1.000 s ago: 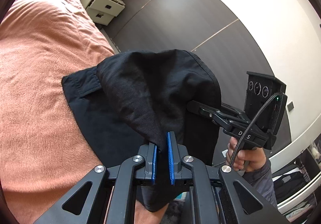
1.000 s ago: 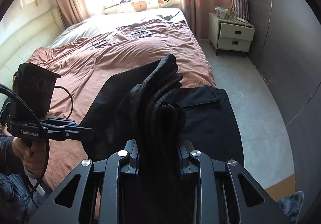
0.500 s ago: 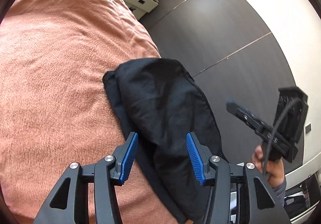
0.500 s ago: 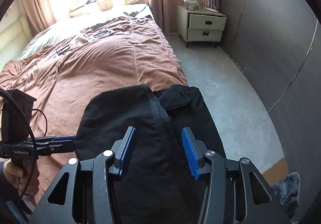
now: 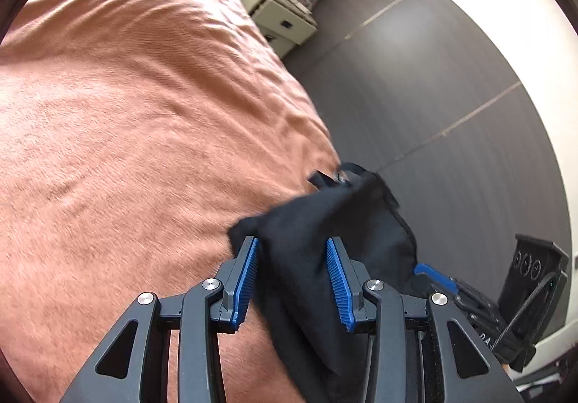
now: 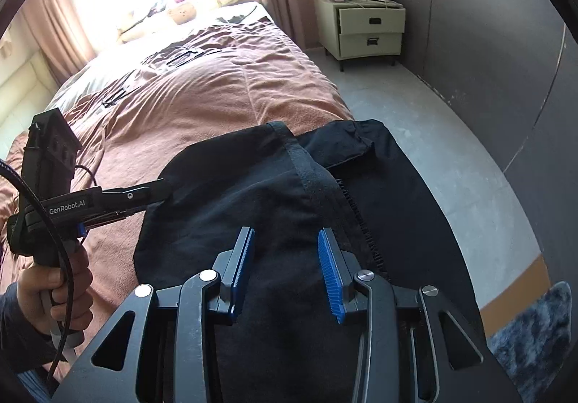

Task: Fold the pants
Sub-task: 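Lower the bundle onto the bedspread and open both grippers to release it, then withdraw both open grippers up and away from the folded shorts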

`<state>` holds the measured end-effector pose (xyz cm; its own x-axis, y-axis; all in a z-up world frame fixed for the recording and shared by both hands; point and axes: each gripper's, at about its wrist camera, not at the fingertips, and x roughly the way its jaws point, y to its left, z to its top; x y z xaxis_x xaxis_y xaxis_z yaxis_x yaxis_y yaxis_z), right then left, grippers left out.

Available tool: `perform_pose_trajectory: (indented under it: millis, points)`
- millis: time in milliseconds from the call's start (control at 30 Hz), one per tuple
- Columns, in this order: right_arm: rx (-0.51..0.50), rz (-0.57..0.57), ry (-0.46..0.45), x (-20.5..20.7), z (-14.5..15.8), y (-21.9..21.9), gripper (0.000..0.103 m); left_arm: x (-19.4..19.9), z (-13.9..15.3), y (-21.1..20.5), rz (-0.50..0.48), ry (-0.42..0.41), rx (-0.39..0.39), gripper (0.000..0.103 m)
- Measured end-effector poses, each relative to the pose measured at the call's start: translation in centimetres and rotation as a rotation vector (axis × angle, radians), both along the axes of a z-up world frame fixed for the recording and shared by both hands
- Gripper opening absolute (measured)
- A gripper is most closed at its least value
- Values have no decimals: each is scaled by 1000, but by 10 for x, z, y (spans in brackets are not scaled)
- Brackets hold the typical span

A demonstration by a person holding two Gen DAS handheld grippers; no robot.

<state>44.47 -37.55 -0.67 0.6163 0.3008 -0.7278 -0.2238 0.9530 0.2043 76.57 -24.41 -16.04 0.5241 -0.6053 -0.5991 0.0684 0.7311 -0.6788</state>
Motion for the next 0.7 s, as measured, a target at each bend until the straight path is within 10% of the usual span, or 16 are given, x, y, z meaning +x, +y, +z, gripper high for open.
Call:
perform_pose_trajectory:
  millis: [167,700]
  points:
    - [-64,-87,28,0,0,-7,17,5,-8,8,12,37,-13,41]
    - [-80,-59,62,-73,12,-36,17,-52,37,24,-93,4,109,45]
